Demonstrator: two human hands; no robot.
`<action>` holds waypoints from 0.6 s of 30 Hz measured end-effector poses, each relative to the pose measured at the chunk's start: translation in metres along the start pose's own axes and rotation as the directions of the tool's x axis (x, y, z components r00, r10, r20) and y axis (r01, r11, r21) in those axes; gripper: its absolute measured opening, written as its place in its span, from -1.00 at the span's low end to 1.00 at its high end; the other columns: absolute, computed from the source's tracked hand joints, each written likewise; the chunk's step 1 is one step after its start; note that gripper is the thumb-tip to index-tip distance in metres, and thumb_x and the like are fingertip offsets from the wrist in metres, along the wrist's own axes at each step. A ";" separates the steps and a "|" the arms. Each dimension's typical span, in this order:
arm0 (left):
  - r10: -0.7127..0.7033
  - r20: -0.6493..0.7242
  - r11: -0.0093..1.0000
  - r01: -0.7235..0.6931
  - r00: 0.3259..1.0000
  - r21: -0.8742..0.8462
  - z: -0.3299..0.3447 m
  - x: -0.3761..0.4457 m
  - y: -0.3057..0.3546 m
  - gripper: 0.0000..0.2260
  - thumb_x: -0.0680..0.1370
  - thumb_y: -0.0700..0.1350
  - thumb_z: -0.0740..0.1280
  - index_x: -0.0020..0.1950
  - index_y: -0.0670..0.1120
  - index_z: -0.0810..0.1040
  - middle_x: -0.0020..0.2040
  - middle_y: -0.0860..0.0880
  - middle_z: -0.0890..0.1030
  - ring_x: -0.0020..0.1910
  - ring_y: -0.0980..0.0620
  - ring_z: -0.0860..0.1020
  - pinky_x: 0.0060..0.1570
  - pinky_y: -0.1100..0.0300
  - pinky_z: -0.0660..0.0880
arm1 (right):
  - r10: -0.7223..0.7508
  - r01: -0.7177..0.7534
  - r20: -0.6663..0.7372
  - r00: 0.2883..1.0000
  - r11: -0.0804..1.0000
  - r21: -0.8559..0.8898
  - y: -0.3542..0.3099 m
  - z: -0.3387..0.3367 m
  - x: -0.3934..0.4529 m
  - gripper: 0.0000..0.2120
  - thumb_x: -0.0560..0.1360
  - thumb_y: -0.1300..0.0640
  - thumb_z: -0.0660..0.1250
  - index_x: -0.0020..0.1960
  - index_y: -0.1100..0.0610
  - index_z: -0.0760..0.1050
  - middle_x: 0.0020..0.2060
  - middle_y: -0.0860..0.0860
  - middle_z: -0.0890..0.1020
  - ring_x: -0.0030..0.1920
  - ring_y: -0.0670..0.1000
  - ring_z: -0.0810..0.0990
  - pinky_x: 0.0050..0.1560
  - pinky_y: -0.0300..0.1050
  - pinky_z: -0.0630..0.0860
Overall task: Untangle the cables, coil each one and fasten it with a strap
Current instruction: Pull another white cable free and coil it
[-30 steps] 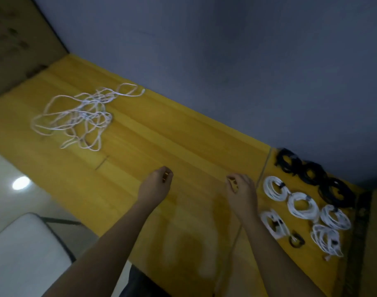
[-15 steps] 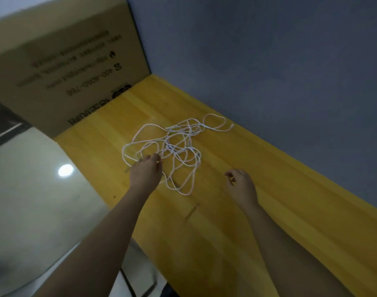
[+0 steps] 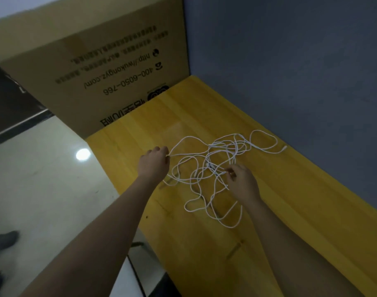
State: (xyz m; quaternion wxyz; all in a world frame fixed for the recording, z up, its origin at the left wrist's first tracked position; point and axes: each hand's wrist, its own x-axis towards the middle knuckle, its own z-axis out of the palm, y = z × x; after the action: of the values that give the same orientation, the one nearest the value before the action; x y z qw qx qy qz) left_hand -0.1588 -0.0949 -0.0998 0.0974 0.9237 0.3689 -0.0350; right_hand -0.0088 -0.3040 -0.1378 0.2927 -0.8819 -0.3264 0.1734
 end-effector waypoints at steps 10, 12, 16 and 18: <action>0.203 0.421 0.946 -0.288 0.884 0.150 0.023 0.161 0.004 -0.56 0.60 0.12 0.22 0.37 -0.11 0.34 0.30 -0.13 0.45 0.28 -0.17 0.43 0.13 -0.04 0.42 | 0.006 -0.007 -0.003 1.000 0.976 -0.216 -0.052 0.058 0.104 -0.67 0.55 0.22 0.21 0.31 0.13 0.46 0.25 0.07 0.45 0.25 0.11 0.41 0.17 0.01 0.43; 0.280 0.482 0.915 -0.382 0.830 0.127 0.030 0.175 0.002 -0.69 0.62 0.03 0.19 0.30 -0.08 0.40 0.26 -0.12 0.50 0.25 -0.15 0.48 0.10 0.00 0.45 | 0.010 -0.004 0.015 1.000 0.945 -0.326 -0.064 0.072 0.125 -0.53 0.50 0.22 0.27 0.41 0.11 0.36 0.36 0.08 0.37 0.32 0.14 0.35 0.26 0.01 0.36; 0.440 0.412 0.878 -0.478 0.798 -0.014 0.028 0.189 -0.014 -0.78 0.64 -0.08 0.09 0.25 -0.04 0.39 0.11 -0.13 0.59 0.11 -0.15 0.58 -0.05 0.03 0.47 | 0.071 -0.026 0.078 0.994 0.881 -0.473 -0.083 0.098 0.149 -0.47 0.52 0.07 0.24 0.47 0.06 0.24 0.31 0.05 0.44 0.28 0.13 0.35 0.22 0.00 0.32; 0.482 0.377 0.870 -0.484 0.791 -0.095 0.020 0.200 -0.024 -0.79 0.65 -0.05 0.09 0.24 -0.05 0.38 0.09 -0.14 0.58 0.10 -0.16 0.57 -0.07 0.04 0.45 | 0.109 -0.066 0.070 0.992 0.889 -0.453 -0.087 0.103 0.158 -0.58 0.58 0.05 0.18 0.42 0.07 0.33 0.19 0.07 0.54 0.21 0.15 0.41 0.16 0.00 0.36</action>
State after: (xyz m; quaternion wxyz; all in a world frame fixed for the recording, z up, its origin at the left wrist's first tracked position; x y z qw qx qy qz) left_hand -0.0301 0.0535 -0.1503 0.1715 0.9616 0.0941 -0.1926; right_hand 0.0133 -0.1016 -0.1805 0.0574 -0.9303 -0.3310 0.1471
